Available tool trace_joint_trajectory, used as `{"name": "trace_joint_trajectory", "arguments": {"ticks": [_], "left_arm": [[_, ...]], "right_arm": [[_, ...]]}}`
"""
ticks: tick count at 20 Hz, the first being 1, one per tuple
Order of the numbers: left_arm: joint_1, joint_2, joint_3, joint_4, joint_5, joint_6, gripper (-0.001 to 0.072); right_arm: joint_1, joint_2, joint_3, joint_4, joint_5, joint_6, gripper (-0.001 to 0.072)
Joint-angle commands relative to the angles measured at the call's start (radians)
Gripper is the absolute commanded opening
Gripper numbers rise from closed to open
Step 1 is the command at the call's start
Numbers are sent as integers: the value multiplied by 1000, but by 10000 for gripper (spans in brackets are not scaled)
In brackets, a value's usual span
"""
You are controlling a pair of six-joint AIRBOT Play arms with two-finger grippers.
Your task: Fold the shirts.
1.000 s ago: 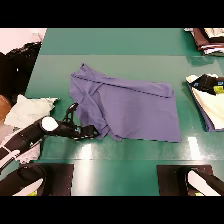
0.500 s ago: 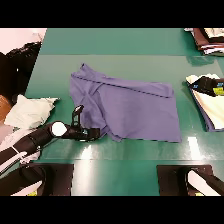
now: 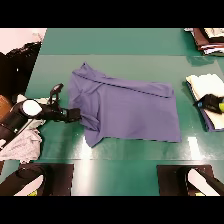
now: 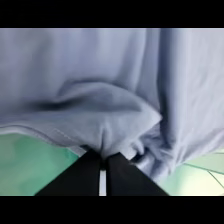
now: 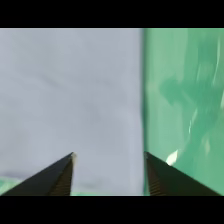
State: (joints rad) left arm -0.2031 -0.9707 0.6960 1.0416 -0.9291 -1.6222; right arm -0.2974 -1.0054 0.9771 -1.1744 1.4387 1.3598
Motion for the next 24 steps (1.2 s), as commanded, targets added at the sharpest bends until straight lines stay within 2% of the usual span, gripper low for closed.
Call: {"name": "trace_joint_trajectory", "arguments": {"ticks": [1,3,5,6,15,16,17,18,19,21,22,24], "left_arm": [[50,8,39,35,-22,53,25],[50,8,39,35,-23,53,25],[50,9,39,35,-23,54,25],[50,8,39,35,-23,54,25],[50,8,39,35,-22,59,25],[50,8,39,35,-23,59,25],[50,8,39,36,-26,59,26],[50,8,39,36,-30,60,25],[50,8,39,37,-32,60,25],[50,9,39,37,-50,60,25],[50,9,39,37,-64,60,25],[50,9,51,37,-108,68,25]], "right_arm": [[-76,22,-204,-23,55,-13,533],[-89,20,-327,-21,29,-37,529],[-89,20,-405,-21,-19,-40,471],[-89,20,-431,-21,-34,-41,466],[-73,-42,-476,55,-95,-50,446],[-58,-64,-476,55,-109,-52,408],[-41,-82,-476,56,-131,-52,339],[-26,-93,-476,56,-148,-52,303],[-13,-97,-476,56,-163,-52,297],[11,-90,-475,55,-182,-52,72],[18,-76,-475,55,-191,-53,19],[31,-29,-453,56,-197,-53,18]]}}
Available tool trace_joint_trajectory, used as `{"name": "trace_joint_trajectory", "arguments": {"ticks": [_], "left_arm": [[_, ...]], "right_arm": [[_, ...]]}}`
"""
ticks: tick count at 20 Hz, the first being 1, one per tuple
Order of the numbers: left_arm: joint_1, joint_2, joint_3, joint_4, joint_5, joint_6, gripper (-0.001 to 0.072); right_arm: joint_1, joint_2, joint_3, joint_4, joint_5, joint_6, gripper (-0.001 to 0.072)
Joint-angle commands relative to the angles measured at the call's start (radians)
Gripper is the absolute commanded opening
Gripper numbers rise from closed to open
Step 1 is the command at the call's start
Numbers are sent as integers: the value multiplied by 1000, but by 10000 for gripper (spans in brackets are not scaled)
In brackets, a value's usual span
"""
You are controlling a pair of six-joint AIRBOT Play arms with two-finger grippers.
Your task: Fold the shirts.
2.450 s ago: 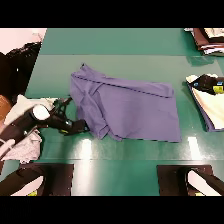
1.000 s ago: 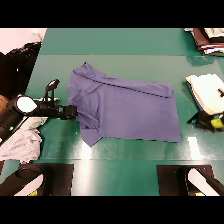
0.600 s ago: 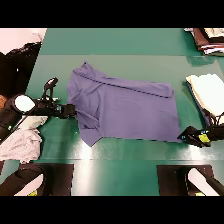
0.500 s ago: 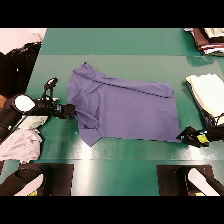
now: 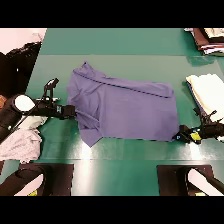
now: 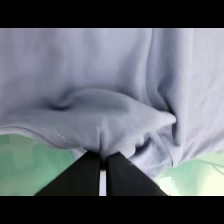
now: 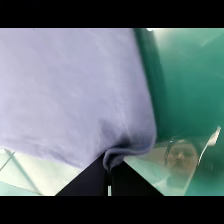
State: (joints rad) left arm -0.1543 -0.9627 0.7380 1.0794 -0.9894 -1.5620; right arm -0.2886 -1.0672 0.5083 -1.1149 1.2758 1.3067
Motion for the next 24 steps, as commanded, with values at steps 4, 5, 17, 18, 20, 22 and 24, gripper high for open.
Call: {"name": "trace_joint_trajectory", "arguments": {"ticks": [4,5,17,18,20,22,24], "left_arm": [[1,1,201,20,-172,44,25],[1,1,287,31,-190,45,25],[1,1,1475,126,-359,47,25],[1,16,1522,126,-348,39,25],[1,62,1536,126,-274,17,25],[1,99,1540,122,-190,-8,24],[1,113,1549,100,-137,-10,24]], "right_arm": [[34,169,198,66,-20,1,18],[34,200,270,103,-25,1,17],[33,331,1199,89,-44,2,17],[33,331,1257,62,-42,3,17],[33,331,1363,-17,-23,23,17],[33,325,1433,-88,1,43,17],[33,289,1523,-145,69,66,17]]}}
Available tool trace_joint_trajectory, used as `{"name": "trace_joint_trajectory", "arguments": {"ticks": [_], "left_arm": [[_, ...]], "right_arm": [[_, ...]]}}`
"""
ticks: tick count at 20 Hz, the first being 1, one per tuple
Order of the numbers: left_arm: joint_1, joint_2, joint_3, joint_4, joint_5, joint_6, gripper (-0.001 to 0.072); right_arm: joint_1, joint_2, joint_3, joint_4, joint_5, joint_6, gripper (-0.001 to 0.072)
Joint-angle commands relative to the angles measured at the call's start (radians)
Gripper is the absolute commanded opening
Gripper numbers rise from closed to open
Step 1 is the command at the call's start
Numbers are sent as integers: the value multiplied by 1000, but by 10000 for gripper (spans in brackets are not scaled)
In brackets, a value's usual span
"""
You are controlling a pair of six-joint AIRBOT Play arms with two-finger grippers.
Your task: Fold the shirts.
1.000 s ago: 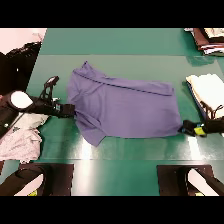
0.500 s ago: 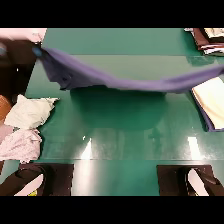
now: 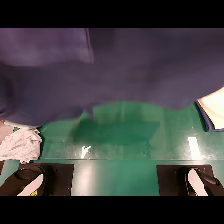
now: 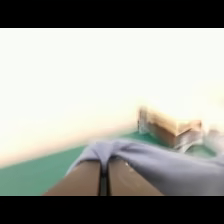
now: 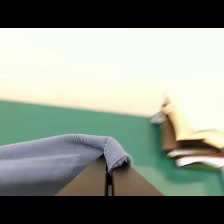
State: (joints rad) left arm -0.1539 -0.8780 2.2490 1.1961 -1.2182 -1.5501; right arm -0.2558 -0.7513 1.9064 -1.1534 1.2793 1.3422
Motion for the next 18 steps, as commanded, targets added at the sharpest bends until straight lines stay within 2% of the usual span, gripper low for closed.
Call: {"name": "trace_joint_trajectory", "arguments": {"ticks": [1,4,7,10,13,15,18], "left_arm": [[1,28,35,-21,91,-21,24],[1,13,-118,7,63,-21,24],[1,-57,-379,17,39,-21,24],[1,-228,-535,24,-8,11,25],[1,-452,-579,26,-9,33,25],[1,-597,-579,27,55,40,25],[7,-742,-579,26,253,39,25]], "right_arm": [[0,-58,171,-115,116,31,16],[0,-181,213,-106,238,31,16],[1,-303,50,-69,279,30,16],[1,-460,-136,-69,302,30,16],[3,-633,-256,-69,283,30,16],[24,-742,-294,-69,238,29,17],[75,-876,-275,-68,97,29,17]]}}
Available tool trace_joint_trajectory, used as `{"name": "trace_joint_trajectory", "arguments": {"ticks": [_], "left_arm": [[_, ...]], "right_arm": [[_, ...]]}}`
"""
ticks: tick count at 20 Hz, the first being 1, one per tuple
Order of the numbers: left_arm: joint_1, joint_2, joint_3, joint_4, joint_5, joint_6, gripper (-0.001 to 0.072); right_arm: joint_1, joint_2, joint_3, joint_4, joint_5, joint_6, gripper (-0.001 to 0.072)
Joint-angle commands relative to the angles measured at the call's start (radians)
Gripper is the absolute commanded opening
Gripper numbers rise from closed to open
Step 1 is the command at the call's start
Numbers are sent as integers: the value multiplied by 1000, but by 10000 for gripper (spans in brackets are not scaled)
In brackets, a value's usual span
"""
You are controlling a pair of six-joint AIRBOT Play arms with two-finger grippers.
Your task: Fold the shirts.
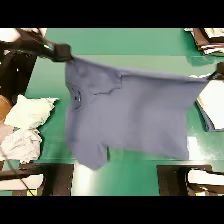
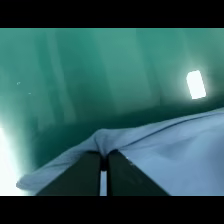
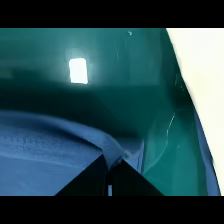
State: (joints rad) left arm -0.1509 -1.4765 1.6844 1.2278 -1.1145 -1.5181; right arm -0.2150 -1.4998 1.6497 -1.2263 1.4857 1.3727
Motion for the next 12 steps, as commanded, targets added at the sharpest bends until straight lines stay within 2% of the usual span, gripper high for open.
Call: {"name": "trace_joint_trajectory", "arguments": {"ticks": [1,3,5,9,12], "left_arm": [[7,-167,-14,-2,216,8,25],[22,-184,-14,-7,312,7,24],[54,-184,-8,-8,330,7,25],[143,-184,9,-8,111,29,24],[159,-185,-17,-9,-13,162,24]], "right_arm": [[51,-166,15,5,-147,-2,16],[90,-234,115,4,-187,-2,17],[114,-269,206,3,-209,-2,17],[124,-269,290,1,-136,-13,16],[125,-206,157,1,-133,-13,16]]}}
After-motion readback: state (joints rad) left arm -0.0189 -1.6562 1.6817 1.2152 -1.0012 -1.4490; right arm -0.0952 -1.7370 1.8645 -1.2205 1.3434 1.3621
